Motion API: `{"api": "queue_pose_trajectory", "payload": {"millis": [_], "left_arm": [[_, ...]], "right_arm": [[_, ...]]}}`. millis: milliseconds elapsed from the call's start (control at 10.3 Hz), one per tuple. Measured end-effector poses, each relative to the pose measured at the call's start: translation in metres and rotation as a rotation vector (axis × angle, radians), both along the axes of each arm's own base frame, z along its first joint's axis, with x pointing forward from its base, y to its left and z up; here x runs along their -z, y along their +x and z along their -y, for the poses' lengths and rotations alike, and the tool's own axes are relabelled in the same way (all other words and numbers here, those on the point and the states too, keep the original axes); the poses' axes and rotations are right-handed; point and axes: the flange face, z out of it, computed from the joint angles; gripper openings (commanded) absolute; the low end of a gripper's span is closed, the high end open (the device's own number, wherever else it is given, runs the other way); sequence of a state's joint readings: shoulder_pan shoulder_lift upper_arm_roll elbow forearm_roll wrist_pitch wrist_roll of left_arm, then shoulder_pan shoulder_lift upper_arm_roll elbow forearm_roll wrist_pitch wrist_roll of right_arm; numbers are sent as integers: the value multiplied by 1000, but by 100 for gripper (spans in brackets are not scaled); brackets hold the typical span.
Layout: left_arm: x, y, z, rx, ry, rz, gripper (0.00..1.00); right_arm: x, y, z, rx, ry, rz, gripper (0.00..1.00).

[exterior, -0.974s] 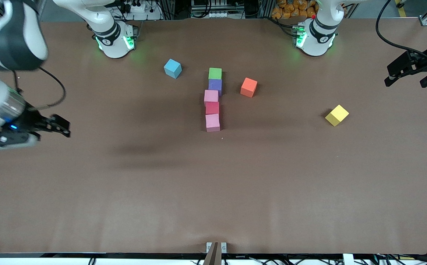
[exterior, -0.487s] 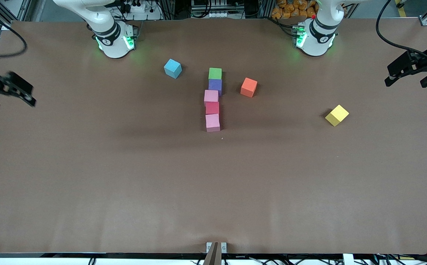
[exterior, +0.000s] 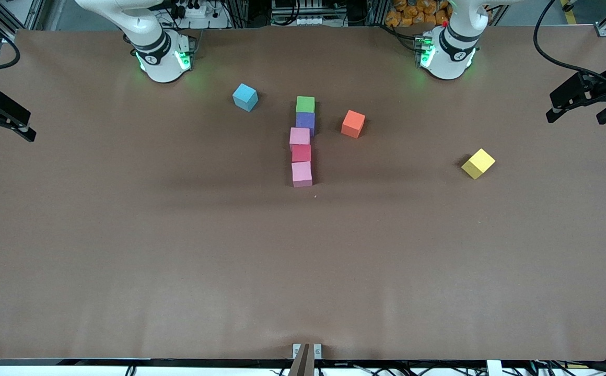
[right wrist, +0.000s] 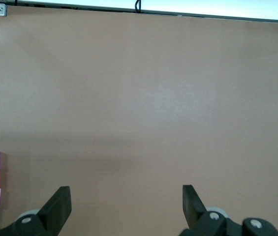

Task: Arrange blocks into number 1

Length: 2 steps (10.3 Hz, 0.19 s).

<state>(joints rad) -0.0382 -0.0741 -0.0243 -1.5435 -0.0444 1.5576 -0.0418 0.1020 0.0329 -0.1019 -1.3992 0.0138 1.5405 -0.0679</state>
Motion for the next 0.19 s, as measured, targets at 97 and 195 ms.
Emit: {"api": "queue_pose_trajectory", "payload": {"millis": [97,195], "left_arm": [[0,0,0,0,0,0,100],[0,0,0,0,0,0,100]], "right_arm": [[0,0,0,0,0,-1,100],[0,0,-1,-1,0,-1,100]]}}
